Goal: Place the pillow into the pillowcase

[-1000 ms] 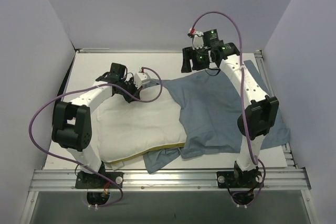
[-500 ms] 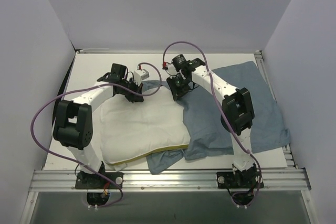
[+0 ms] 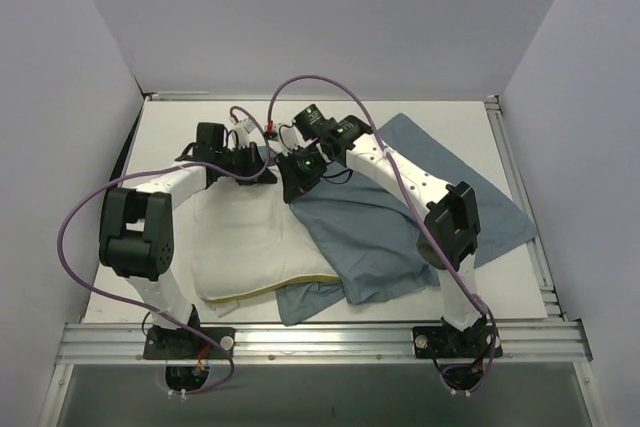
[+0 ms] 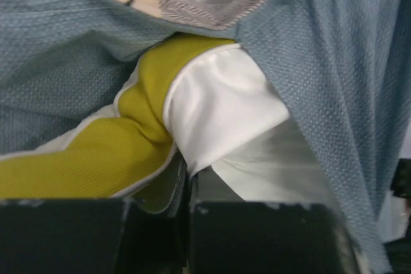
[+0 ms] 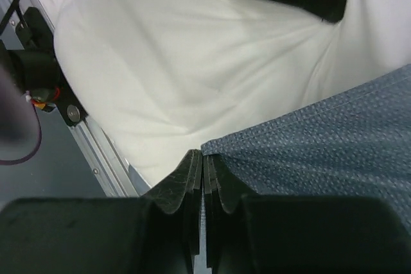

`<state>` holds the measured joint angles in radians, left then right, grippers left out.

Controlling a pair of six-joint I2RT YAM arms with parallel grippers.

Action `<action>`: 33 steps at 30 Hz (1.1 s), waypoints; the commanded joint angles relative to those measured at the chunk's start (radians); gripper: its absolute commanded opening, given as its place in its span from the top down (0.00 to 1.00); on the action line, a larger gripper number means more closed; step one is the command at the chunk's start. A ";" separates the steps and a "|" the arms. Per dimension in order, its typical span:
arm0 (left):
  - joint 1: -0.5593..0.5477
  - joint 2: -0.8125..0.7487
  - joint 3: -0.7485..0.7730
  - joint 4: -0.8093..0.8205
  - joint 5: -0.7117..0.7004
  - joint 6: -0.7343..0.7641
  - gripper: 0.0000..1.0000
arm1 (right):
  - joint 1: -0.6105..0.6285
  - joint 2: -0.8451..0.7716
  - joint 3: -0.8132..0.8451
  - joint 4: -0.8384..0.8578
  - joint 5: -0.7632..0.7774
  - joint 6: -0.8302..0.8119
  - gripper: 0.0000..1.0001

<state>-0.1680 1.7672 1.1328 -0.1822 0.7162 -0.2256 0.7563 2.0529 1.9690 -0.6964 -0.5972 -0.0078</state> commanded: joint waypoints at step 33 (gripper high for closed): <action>-0.490 -0.537 -0.162 -0.556 -0.453 0.684 0.03 | -0.540 -0.643 -1.097 0.302 -0.038 0.587 0.21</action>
<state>-0.5728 1.2366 1.0424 -0.6117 0.4480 0.3473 0.2226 1.4429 0.9245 -0.5335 -0.5575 0.3870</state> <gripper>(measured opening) 0.974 0.784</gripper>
